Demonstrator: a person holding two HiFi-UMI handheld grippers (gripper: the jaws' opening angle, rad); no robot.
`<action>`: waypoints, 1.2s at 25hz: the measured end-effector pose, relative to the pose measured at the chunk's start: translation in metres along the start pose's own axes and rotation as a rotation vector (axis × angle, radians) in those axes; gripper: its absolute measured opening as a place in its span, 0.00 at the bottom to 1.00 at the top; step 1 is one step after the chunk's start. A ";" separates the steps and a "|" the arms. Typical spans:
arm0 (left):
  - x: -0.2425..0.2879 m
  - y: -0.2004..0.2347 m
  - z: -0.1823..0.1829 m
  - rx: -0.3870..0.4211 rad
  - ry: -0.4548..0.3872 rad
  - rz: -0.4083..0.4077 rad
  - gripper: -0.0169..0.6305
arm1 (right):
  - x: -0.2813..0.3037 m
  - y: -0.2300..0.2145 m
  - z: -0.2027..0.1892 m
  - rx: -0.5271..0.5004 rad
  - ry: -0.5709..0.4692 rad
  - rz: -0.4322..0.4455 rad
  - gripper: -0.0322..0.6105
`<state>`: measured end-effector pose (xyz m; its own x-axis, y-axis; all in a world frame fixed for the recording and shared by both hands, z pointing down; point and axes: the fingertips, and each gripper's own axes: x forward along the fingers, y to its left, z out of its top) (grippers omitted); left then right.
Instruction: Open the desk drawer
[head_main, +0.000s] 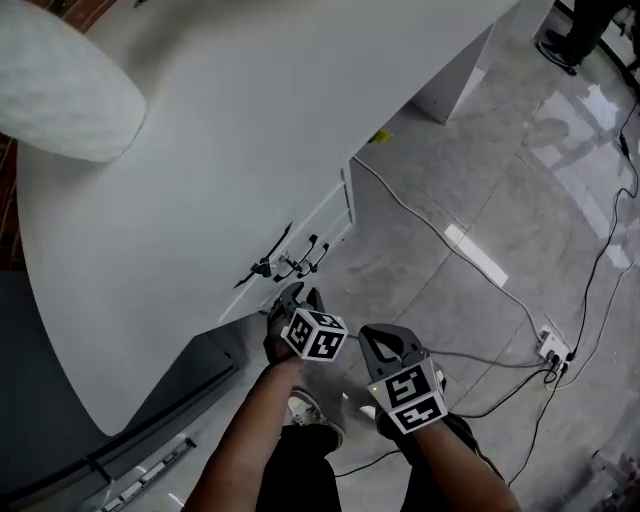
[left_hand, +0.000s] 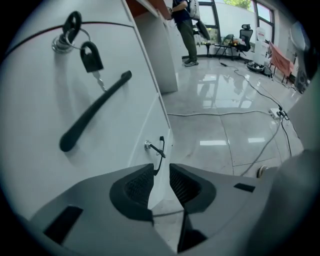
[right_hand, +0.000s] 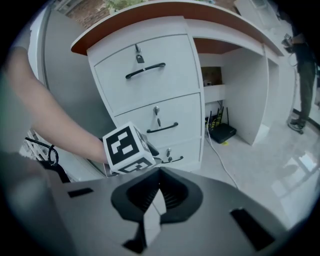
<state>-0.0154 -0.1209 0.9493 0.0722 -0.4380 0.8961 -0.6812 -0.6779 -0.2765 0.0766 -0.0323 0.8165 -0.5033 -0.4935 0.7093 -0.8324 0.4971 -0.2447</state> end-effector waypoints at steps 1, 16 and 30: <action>0.006 -0.002 0.000 0.004 0.001 0.008 0.17 | 0.004 -0.004 -0.002 0.005 -0.002 -0.004 0.07; 0.076 -0.004 -0.006 0.100 0.068 0.130 0.18 | 0.026 -0.034 -0.038 0.079 -0.016 0.000 0.07; 0.106 -0.007 -0.012 0.228 0.164 0.189 0.11 | 0.033 -0.042 -0.065 0.158 0.036 0.012 0.07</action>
<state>-0.0118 -0.1549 1.0507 -0.1708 -0.4803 0.8603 -0.4894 -0.7165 -0.4972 0.1104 -0.0234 0.8934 -0.5074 -0.4603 0.7284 -0.8537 0.3832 -0.3525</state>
